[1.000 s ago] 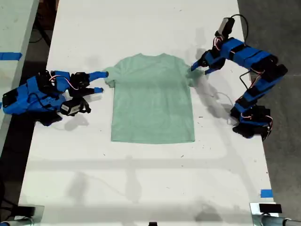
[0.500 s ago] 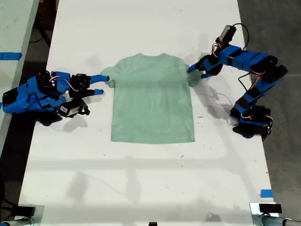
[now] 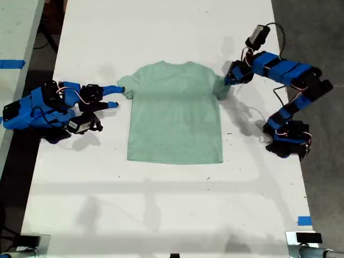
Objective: Fold t shirt
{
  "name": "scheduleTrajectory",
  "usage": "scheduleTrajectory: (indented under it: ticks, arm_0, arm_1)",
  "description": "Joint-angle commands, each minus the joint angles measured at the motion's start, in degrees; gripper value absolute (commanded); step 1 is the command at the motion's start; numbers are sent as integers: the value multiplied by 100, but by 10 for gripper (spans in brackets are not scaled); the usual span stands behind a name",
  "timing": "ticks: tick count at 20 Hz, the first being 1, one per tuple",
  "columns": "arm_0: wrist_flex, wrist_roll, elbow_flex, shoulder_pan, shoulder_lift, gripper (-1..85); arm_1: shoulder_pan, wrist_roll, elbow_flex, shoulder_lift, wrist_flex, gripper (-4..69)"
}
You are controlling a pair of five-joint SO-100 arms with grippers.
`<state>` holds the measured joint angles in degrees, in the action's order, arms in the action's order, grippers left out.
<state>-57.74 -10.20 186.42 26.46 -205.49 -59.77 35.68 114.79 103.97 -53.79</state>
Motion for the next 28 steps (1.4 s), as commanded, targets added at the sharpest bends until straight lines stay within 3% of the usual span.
scheduleTrajectory:
  ticks: [1,4,11,13,16,19,20,21,22,23,26,27,28]
  arm_0:
    - [0,35,211,-44,-44,285]
    - [0,26,211,0,-44,285]
    - [0,18,211,-18,-44,285]
    - [0,26,211,-18,-44,285]
    - [0,26,211,-26,-44,285]
    - [0,26,211,-9,-44,285]
    - [0,35,211,35,-44,285]
    - [0,35,211,70,-44,285]
    - [0,35,211,79,-44,285]
    - [0,35,211,53,-44,285]
    - [0,35,211,-202,-44,285]
    - [0,35,211,-325,-44,367]
    - [-9,88,211,-422,-26,381]
  arm_1:
    - [176,176,-606,1151,-483,21]
    - [1072,562,-1547,1213,-668,21]
    - [3182,958,-2663,-211,-202,21]
    - [3612,888,-2725,-606,-149,149]
    - [3357,756,-3085,114,-993,240]
    - [2399,668,-3366,1336,-2074,245]
    - [2136,598,-3155,1767,-2399,233]
    - [1942,554,-2689,2294,-2610,169]
    - [1767,448,-1934,3023,-2698,58]
    - [1608,369,-914,3964,-2654,12]
    - [1371,404,1934,6987,-2566,13]
    - [1608,272,2672,7576,-2566,13]
    - [1881,105,3357,8112,-2540,13]
